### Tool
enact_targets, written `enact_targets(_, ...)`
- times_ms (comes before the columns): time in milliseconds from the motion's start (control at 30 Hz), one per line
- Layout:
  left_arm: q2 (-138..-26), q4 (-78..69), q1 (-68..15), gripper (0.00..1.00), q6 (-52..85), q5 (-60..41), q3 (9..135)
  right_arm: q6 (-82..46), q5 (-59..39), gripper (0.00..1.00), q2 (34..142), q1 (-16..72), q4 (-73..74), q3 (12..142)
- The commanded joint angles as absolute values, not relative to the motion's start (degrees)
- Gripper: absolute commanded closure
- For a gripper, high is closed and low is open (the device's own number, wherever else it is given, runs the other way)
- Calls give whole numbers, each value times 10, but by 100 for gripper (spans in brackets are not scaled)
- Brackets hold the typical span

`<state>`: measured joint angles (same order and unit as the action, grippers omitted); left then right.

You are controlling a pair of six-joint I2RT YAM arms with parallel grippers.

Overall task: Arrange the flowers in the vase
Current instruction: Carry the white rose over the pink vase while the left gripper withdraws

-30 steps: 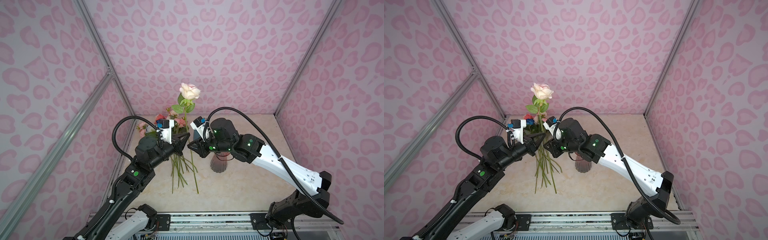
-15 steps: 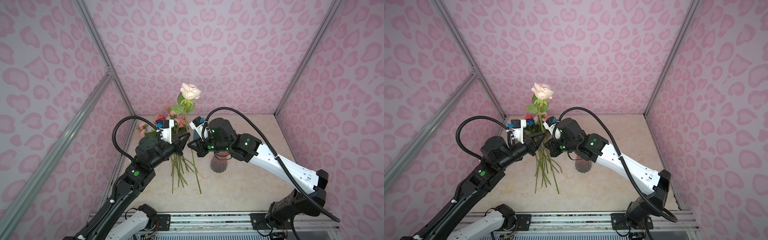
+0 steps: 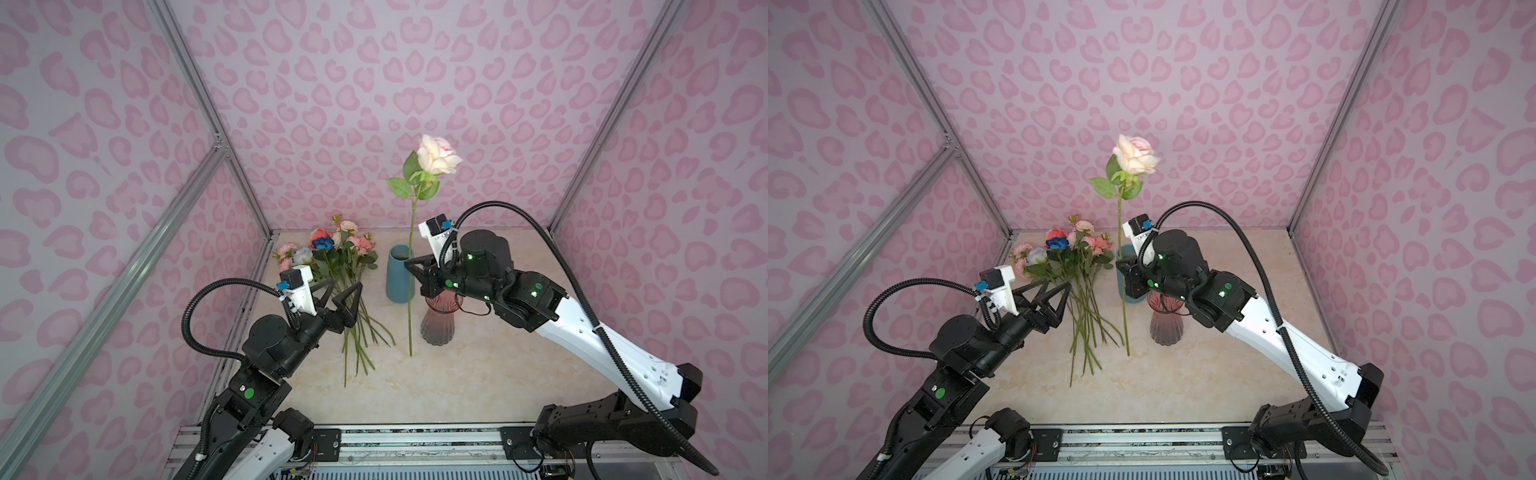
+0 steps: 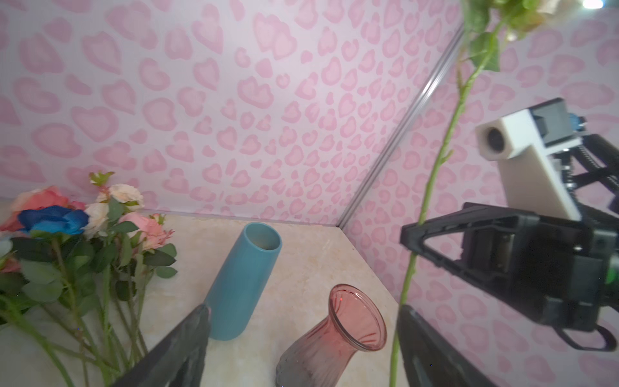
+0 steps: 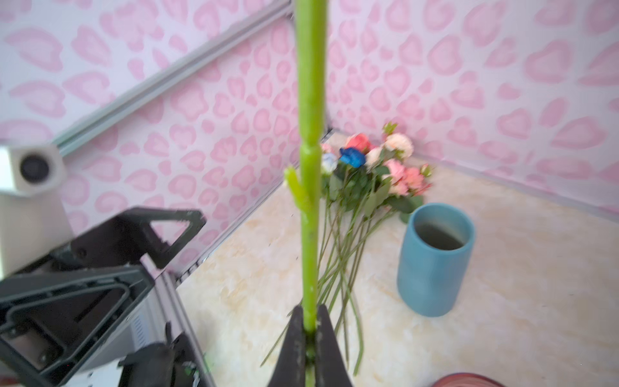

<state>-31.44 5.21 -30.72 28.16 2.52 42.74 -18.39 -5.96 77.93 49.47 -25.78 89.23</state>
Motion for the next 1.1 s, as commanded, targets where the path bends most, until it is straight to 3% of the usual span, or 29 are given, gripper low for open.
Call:
enact_targets(0, -273, 80, -307, 8, 323, 137, 391, -172, 10, 100, 748, 456, -195, 876)
enact_targets(200, -236, 117, -307, 8, 348, 166, 367, -175, 32, 100, 677, 358, -131, 822)
enact_targets(300, -240, 124, -307, 2, 356, 188, 374, -186, 19, 100, 663, 316, -113, 804)
enact_targets(667, -296, 124, -307, 1, 373, 165, 387, -181, 30, 100, 657, 270, -76, 728)
enact_targets(900, -302, 127, -307, 1, 366, 173, 383, -246, -28, 100, 657, 283, -59, 659)
enact_targets(1067, -316, 127, -307, 1, 365, 173, 371, -263, -11, 100, 664, 340, -69, 620)
